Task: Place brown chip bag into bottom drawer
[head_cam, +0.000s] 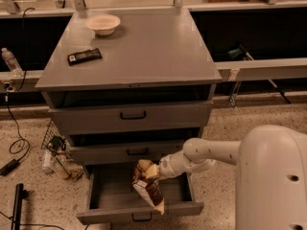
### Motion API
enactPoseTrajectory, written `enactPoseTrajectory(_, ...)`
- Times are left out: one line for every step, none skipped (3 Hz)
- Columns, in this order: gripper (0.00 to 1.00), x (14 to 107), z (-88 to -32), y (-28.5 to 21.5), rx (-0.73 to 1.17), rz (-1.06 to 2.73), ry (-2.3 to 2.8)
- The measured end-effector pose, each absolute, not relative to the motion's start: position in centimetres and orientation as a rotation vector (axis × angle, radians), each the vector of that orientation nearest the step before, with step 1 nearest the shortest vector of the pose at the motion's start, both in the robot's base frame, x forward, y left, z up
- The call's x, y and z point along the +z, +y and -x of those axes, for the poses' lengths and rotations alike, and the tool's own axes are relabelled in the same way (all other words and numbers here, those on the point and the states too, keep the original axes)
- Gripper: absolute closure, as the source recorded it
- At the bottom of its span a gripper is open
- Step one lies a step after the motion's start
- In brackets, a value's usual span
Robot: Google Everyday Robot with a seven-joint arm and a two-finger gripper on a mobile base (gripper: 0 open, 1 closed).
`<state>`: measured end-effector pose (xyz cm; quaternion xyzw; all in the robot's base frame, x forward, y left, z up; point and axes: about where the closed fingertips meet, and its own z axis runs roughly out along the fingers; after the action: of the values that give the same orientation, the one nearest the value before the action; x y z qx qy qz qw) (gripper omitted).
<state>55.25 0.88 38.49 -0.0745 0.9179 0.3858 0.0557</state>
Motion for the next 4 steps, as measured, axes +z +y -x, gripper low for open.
enactPoseTrajectory(1.0, 36.3, -55.3, 0.6, 1.117, 0.238, 2.829)
enactPoseTrajectory(1.0, 33.3, -56.4, 0.8, 1.086, 0.241, 2.827)
enactPoseTrajectory(0.79, 30.6, -57.1, 1.4, 1.052, 0.19, 2.774)
enactPoseTrajectory(0.48, 29.5, -58.4, 1.7, 0.987, 0.156, 2.678)
